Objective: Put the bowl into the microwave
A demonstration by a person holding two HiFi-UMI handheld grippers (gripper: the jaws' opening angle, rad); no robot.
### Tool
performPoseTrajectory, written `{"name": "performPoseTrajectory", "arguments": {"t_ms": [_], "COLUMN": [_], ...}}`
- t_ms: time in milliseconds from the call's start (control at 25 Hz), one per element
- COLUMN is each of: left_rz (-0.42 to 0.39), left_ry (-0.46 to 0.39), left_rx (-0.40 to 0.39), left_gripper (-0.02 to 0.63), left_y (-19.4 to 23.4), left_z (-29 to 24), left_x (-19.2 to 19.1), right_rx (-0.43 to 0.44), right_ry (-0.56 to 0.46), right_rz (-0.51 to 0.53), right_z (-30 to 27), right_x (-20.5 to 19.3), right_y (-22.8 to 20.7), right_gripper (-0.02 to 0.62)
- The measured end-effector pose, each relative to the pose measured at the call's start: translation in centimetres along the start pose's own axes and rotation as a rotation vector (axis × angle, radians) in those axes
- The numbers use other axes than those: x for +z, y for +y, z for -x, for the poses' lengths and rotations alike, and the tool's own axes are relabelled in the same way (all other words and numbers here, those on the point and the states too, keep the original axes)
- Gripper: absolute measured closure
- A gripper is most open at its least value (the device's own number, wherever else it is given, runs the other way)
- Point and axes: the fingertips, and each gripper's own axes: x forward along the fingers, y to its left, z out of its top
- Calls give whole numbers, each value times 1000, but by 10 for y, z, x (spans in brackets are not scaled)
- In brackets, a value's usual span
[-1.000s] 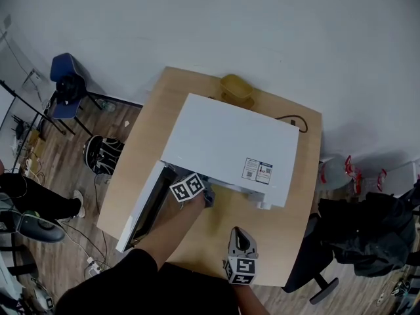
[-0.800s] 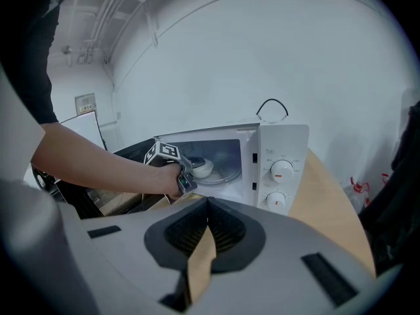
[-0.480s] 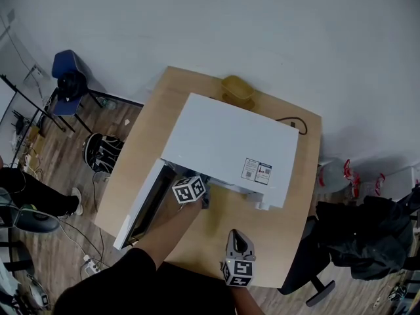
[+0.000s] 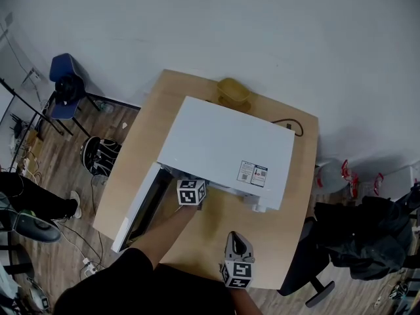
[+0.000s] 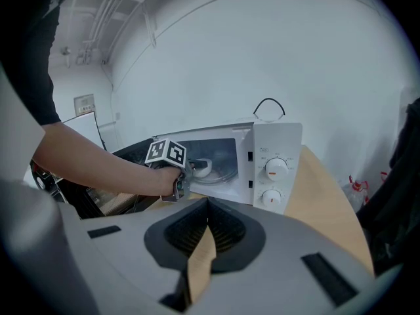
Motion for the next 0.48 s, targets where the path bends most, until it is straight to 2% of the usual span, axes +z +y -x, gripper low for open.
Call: {"name": "performPoseTrajectory", "arguments": {"t_ms": [120,280,480], "left_rz": [-68,-120,-86], "left_ry": [11,-12,-72], "left_rx": [-11,-19,-31], "left_gripper": [275,275,275], "left_y": [-5,-12,-17], "left_z": [-8,-12,0], "left_x": [3,9,6], "right_rx": [-2,-4,-19], "right_ry": [1,5,12], "right_rz": [0,2,2], "right_z": [-2,-3,0], "right_x": [2,2,-1], "right_y": [-2,-6,-11], "right_gripper": [536,535,535]}}
